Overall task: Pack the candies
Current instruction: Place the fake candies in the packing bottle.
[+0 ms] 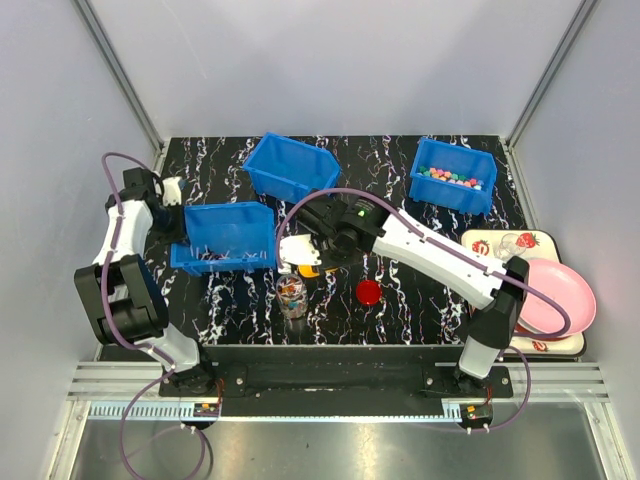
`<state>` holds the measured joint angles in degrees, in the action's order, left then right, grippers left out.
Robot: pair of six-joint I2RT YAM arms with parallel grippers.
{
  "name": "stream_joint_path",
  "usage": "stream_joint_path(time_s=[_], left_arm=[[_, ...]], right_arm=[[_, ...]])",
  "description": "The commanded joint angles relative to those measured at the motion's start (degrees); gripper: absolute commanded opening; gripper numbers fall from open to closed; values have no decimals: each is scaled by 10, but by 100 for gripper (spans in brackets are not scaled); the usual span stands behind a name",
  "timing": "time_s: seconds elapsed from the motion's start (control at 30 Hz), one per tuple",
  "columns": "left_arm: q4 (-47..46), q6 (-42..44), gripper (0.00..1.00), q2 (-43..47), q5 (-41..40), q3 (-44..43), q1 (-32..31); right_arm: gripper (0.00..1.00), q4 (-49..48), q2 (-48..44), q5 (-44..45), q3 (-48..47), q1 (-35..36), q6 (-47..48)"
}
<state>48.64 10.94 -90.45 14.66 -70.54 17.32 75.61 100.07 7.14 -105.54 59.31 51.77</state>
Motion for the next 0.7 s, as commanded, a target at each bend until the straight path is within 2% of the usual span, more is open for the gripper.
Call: stream_joint_path(time_s=[0.0,0.2,0.4,0.67], left_arm=[[-25,-3,0,21,5,2,11],[-29,2,0,15,5,10,21],[-26,7,0,-3,4,8,32],[-16,9,0,-30,7,-6,39]], right_arm=[[0,-37,-37,31,-11,-3,17],[0,-69,-54,-27,-12,-65,-9],[0,-123,-75,-123,2,-130,-45],[0,-209,-119,-201,87,-169,-81]])
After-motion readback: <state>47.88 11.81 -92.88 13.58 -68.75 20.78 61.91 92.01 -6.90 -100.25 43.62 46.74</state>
